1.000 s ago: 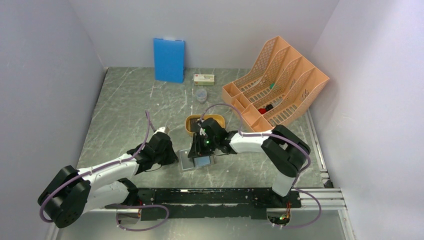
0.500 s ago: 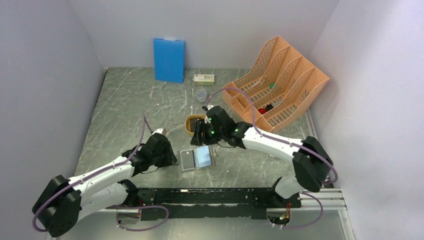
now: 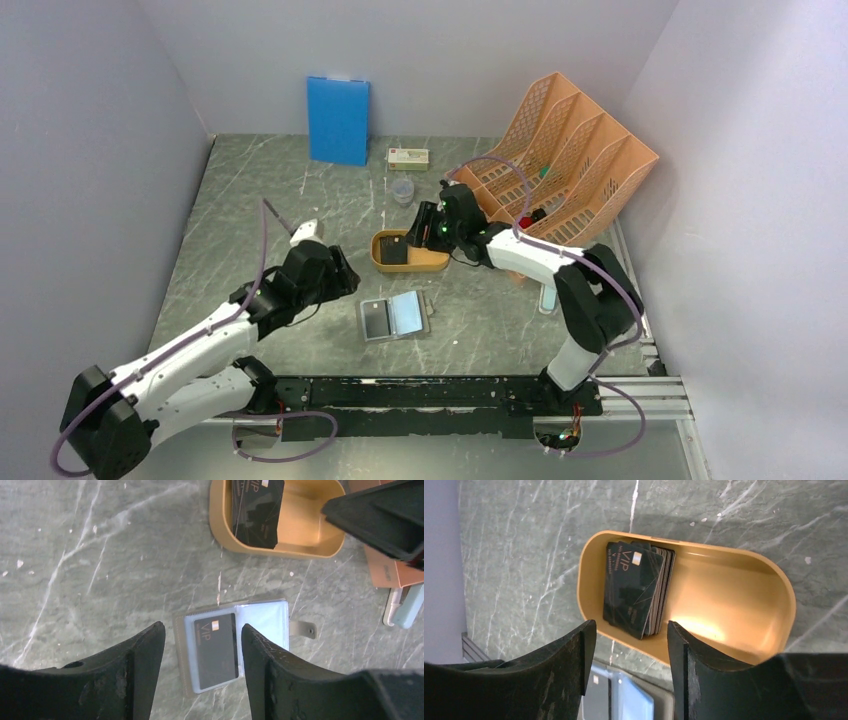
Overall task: Put the credit cards into the card holder
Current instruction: Pick up the credit card from the storage box.
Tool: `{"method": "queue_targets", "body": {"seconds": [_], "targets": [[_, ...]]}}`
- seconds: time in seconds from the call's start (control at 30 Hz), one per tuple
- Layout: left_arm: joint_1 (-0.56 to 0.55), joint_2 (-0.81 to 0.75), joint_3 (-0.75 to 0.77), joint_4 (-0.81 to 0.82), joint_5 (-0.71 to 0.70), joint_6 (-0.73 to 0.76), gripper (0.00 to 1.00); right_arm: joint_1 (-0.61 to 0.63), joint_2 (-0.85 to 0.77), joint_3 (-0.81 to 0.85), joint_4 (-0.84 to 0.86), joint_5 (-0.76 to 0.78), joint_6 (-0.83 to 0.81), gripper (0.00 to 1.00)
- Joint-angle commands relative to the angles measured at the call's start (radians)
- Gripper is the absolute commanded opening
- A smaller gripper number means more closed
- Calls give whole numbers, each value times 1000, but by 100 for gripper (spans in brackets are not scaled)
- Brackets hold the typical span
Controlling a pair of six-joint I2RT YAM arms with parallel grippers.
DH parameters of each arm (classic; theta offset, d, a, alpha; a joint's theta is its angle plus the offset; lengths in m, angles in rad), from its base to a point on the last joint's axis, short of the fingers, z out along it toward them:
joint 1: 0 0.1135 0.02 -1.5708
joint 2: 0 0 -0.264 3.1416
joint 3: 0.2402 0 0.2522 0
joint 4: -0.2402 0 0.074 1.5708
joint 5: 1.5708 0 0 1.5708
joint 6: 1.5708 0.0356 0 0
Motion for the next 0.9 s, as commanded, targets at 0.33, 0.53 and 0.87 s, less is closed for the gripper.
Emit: {"method": "queue_targets", "body": {"seconds": [0.33,0.53,0.87], "targets": [[0,155,28,64,0,15,61,-31,226,74,156,-115,80,58],[0,109,-29,72,11,-8,60,-31,275,99,133,-117,74,54],[0,92,-58,67,18,-22,59,-36,299,78,126,-105,77,34]]}}
